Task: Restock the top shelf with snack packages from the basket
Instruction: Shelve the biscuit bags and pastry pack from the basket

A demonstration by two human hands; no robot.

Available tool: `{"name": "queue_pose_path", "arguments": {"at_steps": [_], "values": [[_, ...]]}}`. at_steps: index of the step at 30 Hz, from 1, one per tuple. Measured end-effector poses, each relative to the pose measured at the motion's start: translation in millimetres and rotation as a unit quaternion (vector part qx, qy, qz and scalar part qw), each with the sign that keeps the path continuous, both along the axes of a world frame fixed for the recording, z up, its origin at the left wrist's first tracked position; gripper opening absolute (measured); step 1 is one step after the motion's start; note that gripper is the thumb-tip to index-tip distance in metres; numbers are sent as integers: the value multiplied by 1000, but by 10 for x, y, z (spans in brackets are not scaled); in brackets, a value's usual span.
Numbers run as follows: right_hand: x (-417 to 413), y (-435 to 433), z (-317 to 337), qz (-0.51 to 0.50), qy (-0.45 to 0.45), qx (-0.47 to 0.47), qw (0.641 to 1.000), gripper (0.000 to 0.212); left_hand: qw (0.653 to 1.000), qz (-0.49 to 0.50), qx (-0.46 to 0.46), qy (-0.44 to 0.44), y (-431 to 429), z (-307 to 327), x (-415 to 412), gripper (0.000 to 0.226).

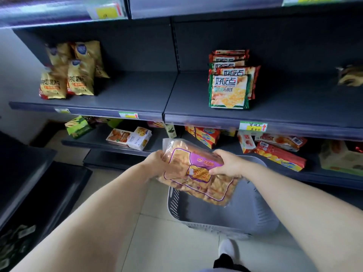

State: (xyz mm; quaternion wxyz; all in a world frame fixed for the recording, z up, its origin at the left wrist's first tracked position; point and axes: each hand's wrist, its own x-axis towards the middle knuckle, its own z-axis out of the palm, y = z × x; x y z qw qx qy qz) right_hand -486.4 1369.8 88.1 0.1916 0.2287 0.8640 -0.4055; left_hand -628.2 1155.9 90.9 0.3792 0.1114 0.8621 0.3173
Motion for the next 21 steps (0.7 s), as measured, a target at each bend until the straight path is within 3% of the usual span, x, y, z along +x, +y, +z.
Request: {"name": "queue_pose_path", "arguments": {"at_steps": [3, 7, 10, 13, 15, 17, 19, 21], "values": [[6, -304, 135, -30, 42, 6, 999, 71, 996, 39, 77, -12, -281, 233, 31, 43], [-13, -812, 283, -71, 115, 50, 990, 77, 990, 24, 137, 13, -736, 504, -12, 45], [-35, -1183, 370, -186, 146, 88, 968, 111, 983, 23, 182, 11, -1086, 755, -73, 52], [47, -1534, 516, -304, 121, 15, 945, 141, 973, 35, 227, 4, -1421, 972, -101, 47], [112, -1742, 560, -325, 104, -74, 937, 135, 967, 39, 254, -3, -1614, 1105, -96, 43], [140, -1914, 578, -326, 109, -150, 927, 111, 960, 40, 279, -10, -1786, 1220, -80, 37], [139, -2054, 636, -319, 143, -172, 921, 81, 953, 48, 299, -12, -1928, 1304, -90, 37], [108, -2150, 753, -319, 187, -157, 916, 67, 945, 63, 320, -10, -2001, 1383, -128, 44]]}}
